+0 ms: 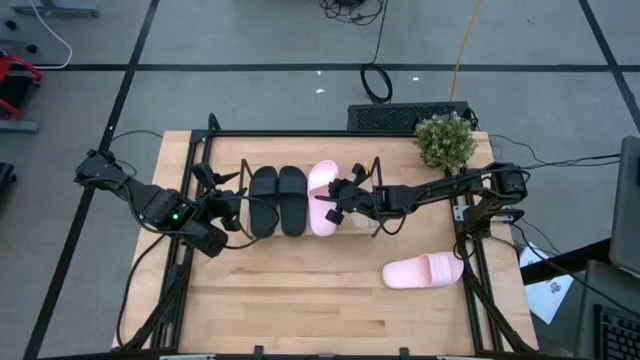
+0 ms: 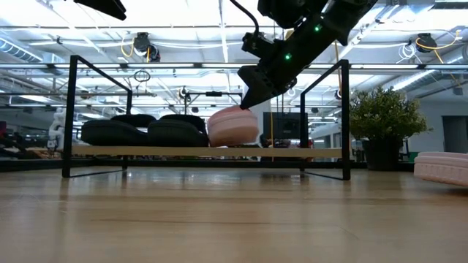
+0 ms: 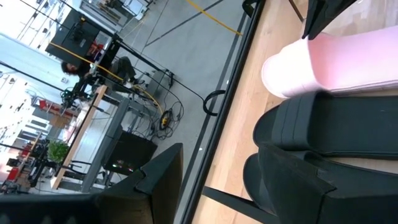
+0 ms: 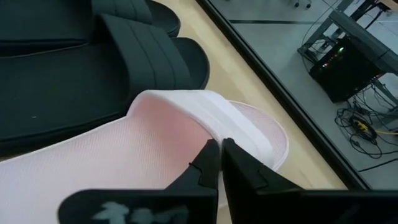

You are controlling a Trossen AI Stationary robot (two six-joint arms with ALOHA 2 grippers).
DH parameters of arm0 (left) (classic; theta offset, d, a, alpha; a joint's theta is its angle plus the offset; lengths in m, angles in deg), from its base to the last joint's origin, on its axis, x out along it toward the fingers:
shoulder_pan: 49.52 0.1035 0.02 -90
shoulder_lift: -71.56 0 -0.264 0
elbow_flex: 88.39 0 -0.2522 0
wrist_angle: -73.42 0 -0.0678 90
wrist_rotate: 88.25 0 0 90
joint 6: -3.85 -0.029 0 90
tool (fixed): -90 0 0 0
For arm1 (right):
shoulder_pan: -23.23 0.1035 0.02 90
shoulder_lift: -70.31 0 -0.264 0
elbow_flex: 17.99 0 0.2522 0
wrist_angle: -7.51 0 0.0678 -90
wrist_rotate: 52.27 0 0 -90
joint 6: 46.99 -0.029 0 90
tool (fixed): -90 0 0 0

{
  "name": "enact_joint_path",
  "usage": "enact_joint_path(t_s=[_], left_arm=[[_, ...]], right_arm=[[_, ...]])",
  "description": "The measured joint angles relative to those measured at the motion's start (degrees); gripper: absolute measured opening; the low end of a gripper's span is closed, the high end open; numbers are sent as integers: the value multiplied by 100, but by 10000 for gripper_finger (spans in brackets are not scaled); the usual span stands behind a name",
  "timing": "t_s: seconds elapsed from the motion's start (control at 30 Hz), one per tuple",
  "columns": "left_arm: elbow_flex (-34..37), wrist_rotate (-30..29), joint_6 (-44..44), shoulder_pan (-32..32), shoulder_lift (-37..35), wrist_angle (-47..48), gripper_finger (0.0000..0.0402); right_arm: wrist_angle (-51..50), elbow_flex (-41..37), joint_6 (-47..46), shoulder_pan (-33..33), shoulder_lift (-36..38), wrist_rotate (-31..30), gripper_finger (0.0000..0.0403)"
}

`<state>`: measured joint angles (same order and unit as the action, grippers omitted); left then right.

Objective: Pick and place slides into the shelf
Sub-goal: Put the left pink slipper on the shelf

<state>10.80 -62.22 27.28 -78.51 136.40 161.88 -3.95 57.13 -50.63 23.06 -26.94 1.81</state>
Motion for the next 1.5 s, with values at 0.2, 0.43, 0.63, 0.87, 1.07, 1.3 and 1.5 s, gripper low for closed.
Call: enact_joint_path(t_s=[0.2,0.43,0.63,0.87,1.07,1.3,1.5], left_arm=[[0,2,3,2,0,0,216],[0,2,3,2,0,0,216],[0,2,1,4,0,-1,216],[0,2,0,4,0,-16,216],[0,2,-21,4,0,-75,216],[0,2,-84,4,0,-145,216],[0,2,-80,4,0,-145,216]], right_arm=[[1,0,-38,-1,0,2,0],[2,0,-68,-1,0,29,0],[-33,0,-13,-1,2,153,0],[-54,0,52,-1,2,176,0],[-85,0,89,-25,2,304,0],[-85,0,169,-28,2,311,0],[-35,0,197,-74,4,322,0]])
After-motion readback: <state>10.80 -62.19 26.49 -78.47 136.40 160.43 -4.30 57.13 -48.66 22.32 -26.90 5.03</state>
